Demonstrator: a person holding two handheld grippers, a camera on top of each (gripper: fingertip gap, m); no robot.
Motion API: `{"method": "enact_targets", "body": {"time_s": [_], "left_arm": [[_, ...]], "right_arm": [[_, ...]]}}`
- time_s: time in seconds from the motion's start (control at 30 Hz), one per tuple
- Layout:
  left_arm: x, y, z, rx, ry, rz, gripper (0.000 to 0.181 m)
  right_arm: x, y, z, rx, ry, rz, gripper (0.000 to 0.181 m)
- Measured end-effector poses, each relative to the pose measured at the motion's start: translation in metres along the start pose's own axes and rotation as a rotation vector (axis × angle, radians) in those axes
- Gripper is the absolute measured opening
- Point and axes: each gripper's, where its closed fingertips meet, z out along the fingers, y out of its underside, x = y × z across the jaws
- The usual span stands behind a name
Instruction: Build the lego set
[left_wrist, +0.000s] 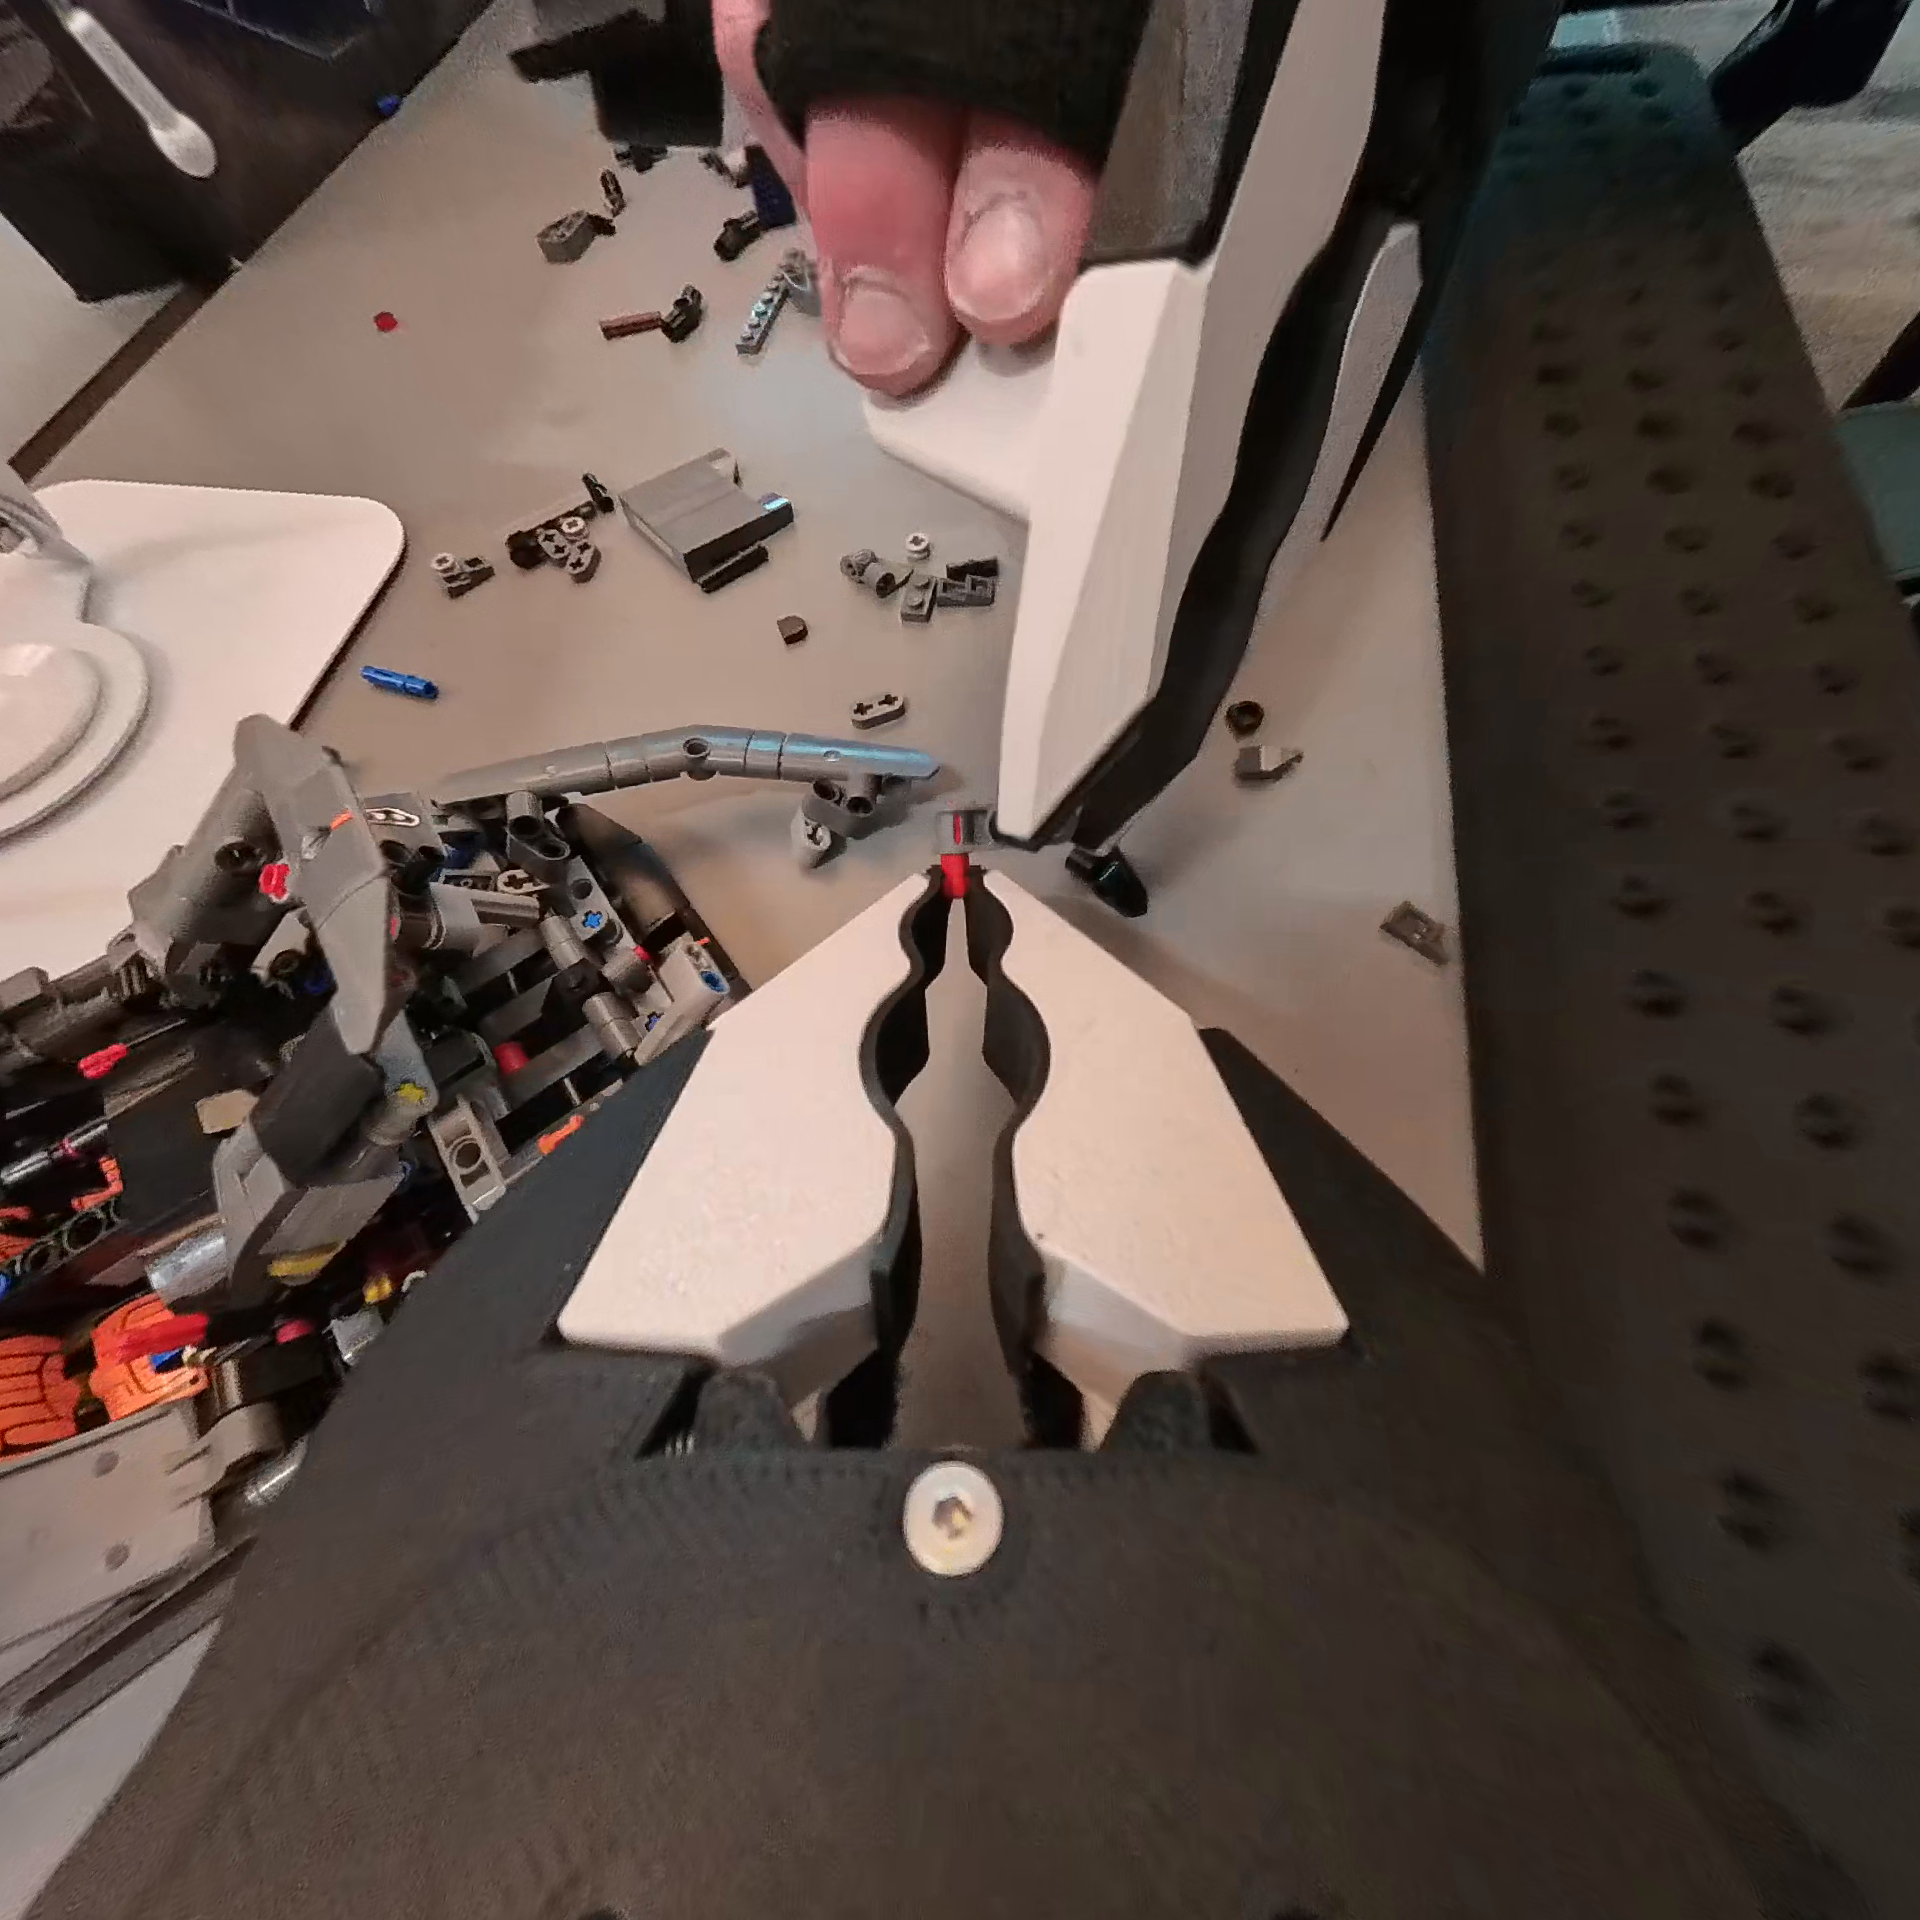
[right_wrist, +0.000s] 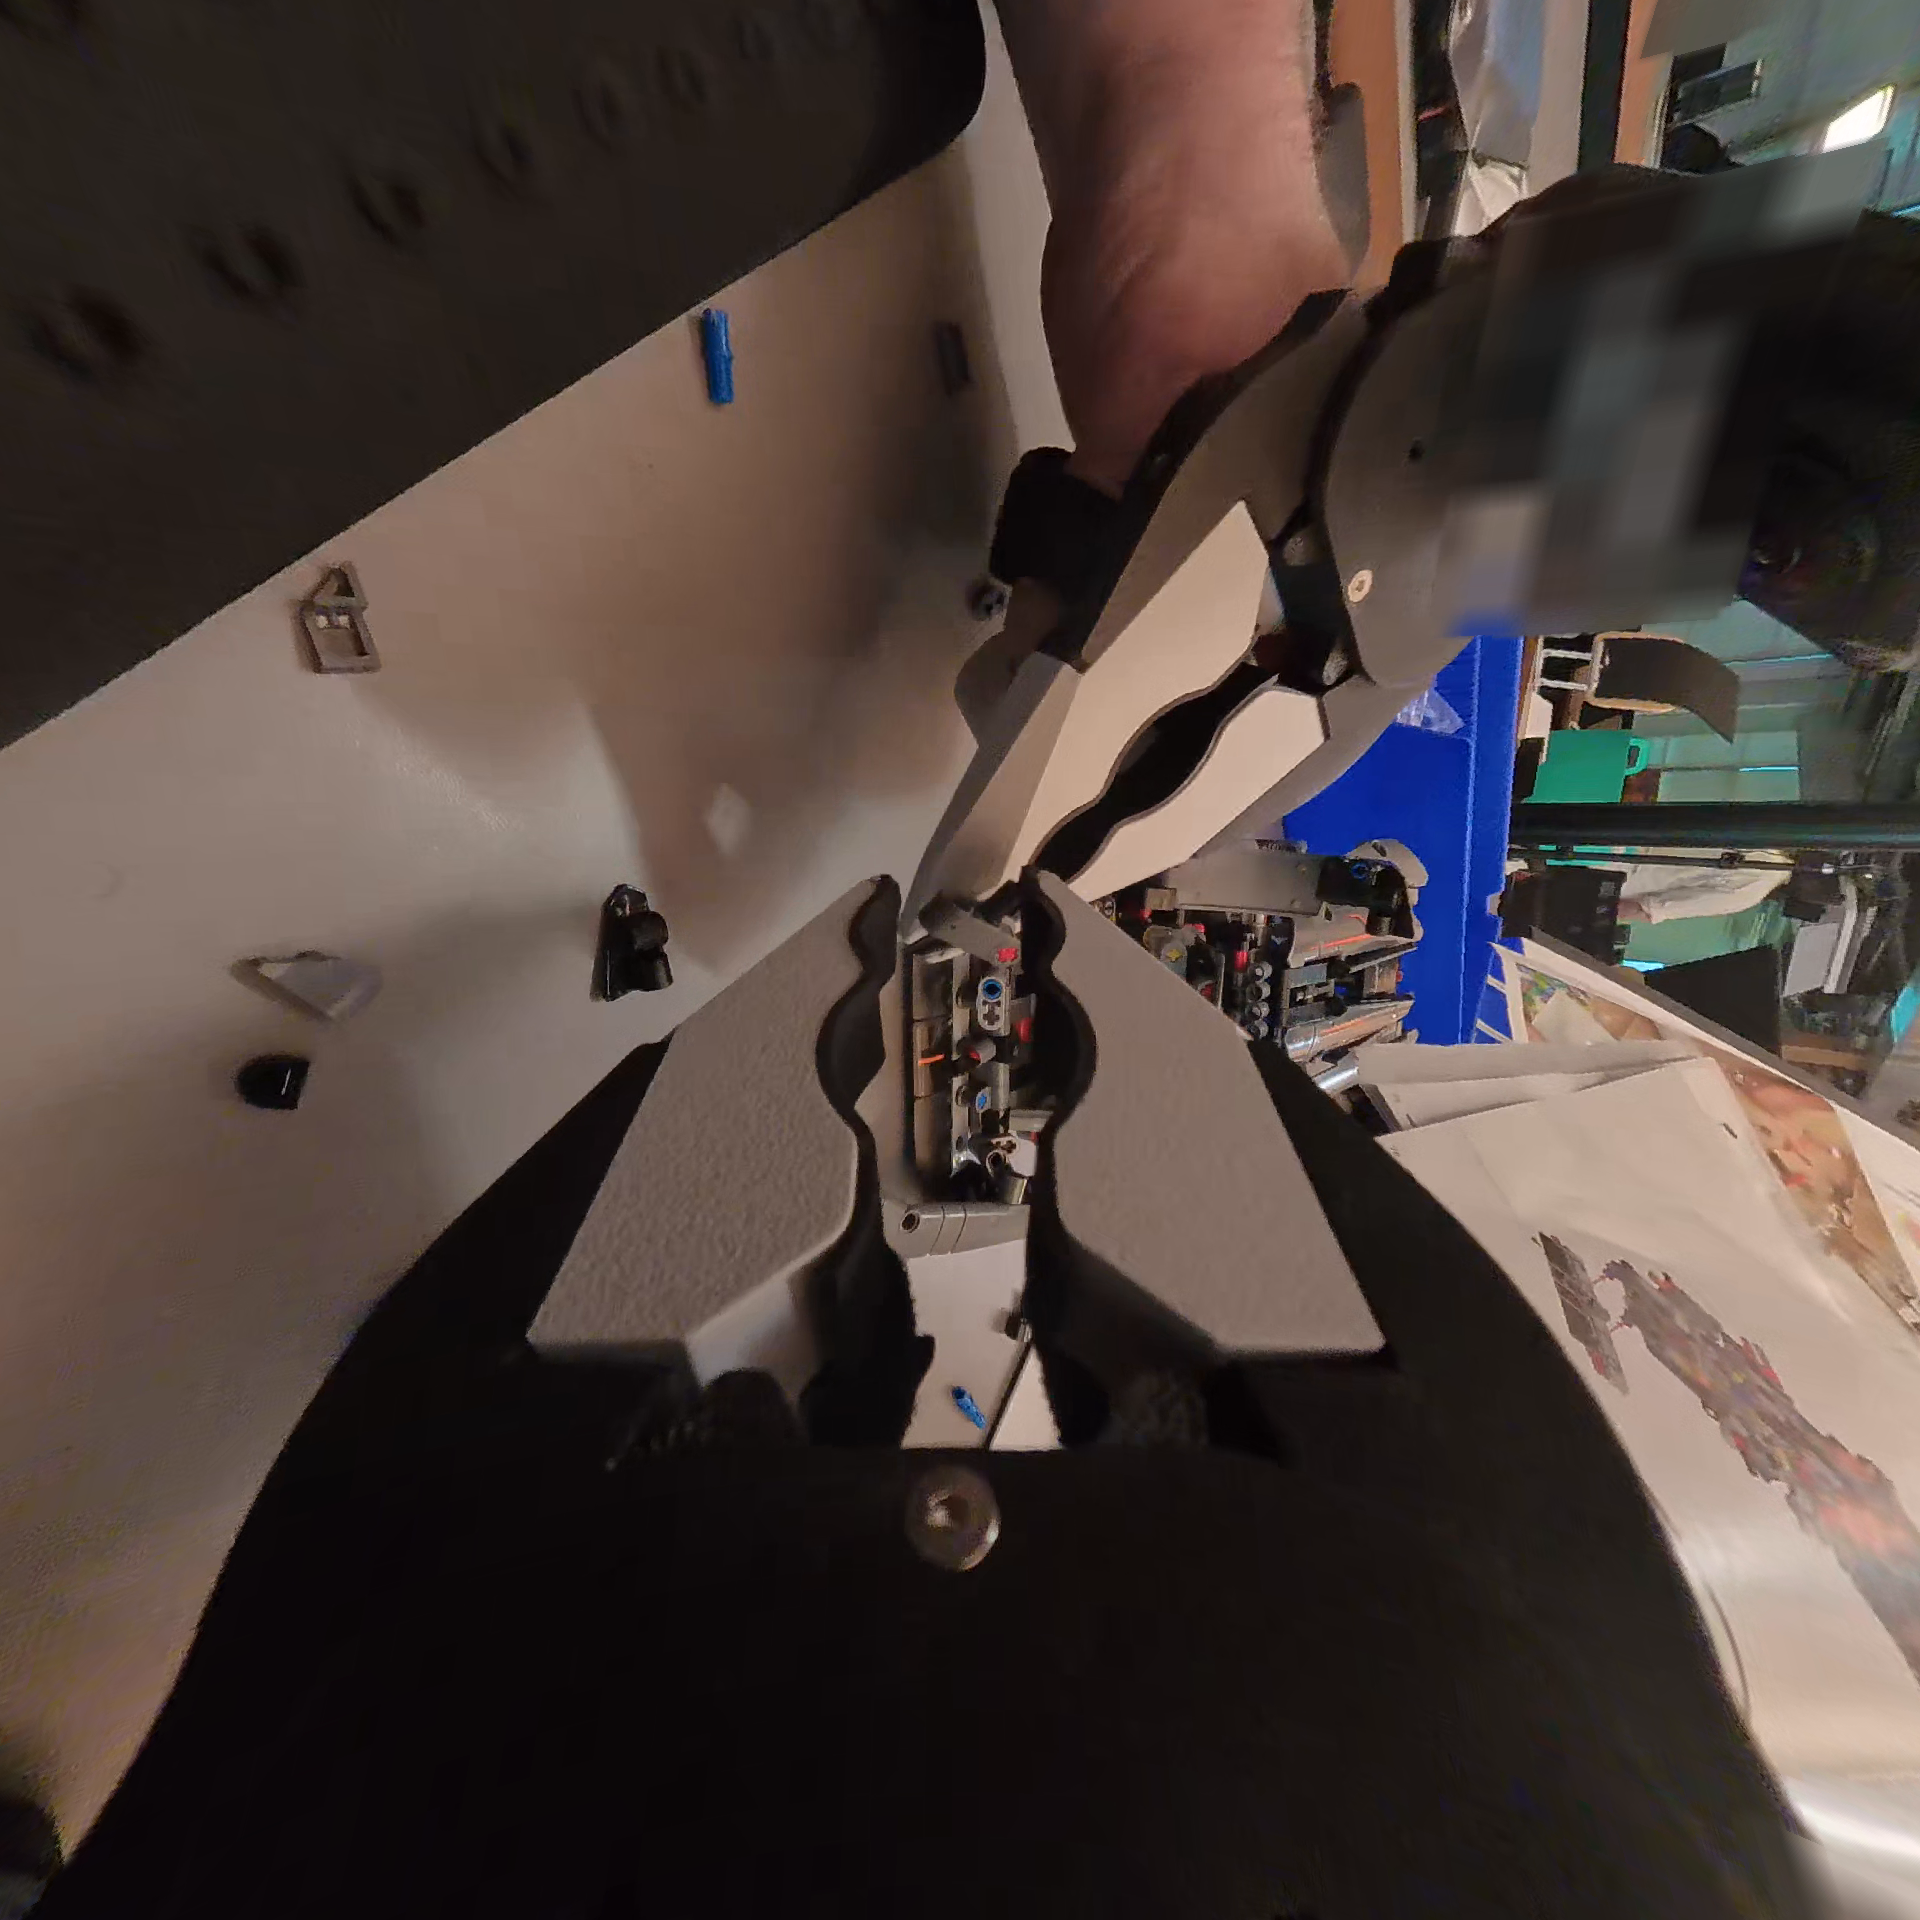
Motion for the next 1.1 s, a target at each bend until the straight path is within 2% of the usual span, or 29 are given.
{"method": "enact_targets", "body": {"time_s": [0.17,0.2,0.43,0.57,0.67,0.93,1.1], "left_arm": [[0.004,0.001,0.0,0.012,0.043,-0.036,0.001],[0.004,0.001,0.0,0.017,0.048,-0.042,0.001],[0.002,-0.002,-0.002,0.035,0.04,-0.045,0.001],[0.004,-0.004,-0.006,0.067,0.075,-0.073,0.001],[0.009,-0.008,-0.008,0.104,0.129,-0.104,0.001],[0.021,-0.014,-0.01,0.149,0.234,-0.158,0.0],[0.029,-0.012,-0.007,0.127,0.273,-0.154,0.0]], "right_arm": [[0.002,-0.003,0.0,0.006,0.01,0.003,0.01],[0.001,-0.004,-0.001,0.005,0.006,-0.004,0.0],[0.006,-0.006,-0.002,0.024,0.024,0.03,0.0],[0.016,-0.008,-0.011,0.06,0.031,0.075,0.016],[0.021,-0.004,-0.015,0.067,0.027,0.105,0.019],[0.01,-0.009,-0.01,0.062,-0.005,0.07,0.008],[0.005,-0.013,-0.007,0.077,-0.039,0.109,0.01]]}}
